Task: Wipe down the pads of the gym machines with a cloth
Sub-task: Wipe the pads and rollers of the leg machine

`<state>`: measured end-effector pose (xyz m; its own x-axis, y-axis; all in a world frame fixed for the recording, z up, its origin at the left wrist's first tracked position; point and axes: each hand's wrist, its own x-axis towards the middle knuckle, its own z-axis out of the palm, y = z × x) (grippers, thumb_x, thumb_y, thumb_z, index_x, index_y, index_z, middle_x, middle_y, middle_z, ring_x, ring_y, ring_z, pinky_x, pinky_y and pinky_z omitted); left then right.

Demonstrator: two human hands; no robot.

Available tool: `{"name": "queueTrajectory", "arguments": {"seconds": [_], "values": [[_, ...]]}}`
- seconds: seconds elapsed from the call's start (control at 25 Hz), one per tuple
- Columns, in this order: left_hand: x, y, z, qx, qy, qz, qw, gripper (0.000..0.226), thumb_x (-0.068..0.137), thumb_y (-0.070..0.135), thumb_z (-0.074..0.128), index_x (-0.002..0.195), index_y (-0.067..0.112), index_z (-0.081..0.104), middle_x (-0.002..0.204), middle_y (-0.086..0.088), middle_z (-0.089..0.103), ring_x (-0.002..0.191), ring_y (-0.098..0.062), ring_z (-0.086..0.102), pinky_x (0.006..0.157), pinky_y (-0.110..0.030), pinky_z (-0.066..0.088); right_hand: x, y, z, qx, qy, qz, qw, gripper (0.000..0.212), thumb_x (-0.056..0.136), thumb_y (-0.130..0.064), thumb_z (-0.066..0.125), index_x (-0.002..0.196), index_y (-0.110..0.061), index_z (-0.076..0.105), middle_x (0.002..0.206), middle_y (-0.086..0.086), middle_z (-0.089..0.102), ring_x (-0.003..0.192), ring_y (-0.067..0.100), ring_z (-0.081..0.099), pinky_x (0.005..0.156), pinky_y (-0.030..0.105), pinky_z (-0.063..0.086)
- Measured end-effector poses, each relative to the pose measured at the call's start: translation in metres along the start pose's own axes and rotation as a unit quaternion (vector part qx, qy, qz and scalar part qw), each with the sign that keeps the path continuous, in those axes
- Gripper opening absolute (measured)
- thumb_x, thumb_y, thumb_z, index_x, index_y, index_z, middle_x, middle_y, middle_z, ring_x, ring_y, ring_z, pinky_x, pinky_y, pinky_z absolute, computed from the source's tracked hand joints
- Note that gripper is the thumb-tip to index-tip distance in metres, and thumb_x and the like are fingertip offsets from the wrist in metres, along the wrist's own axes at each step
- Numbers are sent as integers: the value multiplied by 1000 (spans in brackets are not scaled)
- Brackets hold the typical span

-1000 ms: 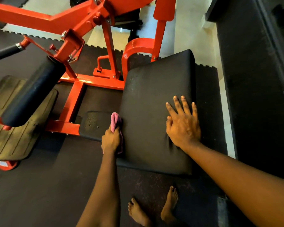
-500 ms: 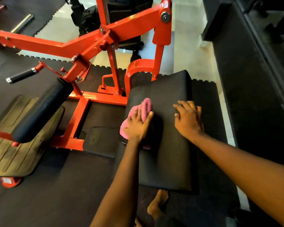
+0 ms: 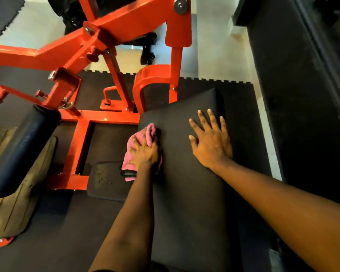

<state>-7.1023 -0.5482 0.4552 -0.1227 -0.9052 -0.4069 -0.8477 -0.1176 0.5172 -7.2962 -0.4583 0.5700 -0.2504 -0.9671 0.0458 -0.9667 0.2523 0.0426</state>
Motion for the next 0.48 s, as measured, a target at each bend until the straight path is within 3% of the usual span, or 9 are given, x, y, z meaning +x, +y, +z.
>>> {"name": "queueTrajectory", "arguments": {"seconds": [0.08,0.16,0.32,0.48], "values": [[15,-4,-12,-68,0,-63,996,60,93,66,28,146,64,1,160,-10,23,139,-45,33,114,-59,26,-1,0,3,-6,11,0,1000,57,98,-46,48,152,-30,44,165,3,29,155,29,16,124,55,15],[25,-13,-24,-122,-30,-92,988,66,89,74,31,148,61,5,153,-13,33,134,-44,43,111,-58,33,-2,0,3,-5,19,-3,1000,57,98,-46,48,152,-30,44,165,3,31,155,29,17,124,54,16],[-18,-43,-16,-149,-38,-56,986,75,87,71,41,153,51,12,158,-5,32,133,-38,46,109,-52,37,-2,-2,-2,-19,7,9,1000,59,99,-48,45,155,-29,40,166,2,27,156,28,15,125,52,15],[-61,-62,-13,-39,-33,-18,999,67,93,62,39,155,47,17,162,-10,24,139,-38,38,111,-49,34,-3,-2,-2,-25,5,19,1000,61,100,-48,43,157,-29,36,167,1,24,156,27,13,125,51,15]]}}
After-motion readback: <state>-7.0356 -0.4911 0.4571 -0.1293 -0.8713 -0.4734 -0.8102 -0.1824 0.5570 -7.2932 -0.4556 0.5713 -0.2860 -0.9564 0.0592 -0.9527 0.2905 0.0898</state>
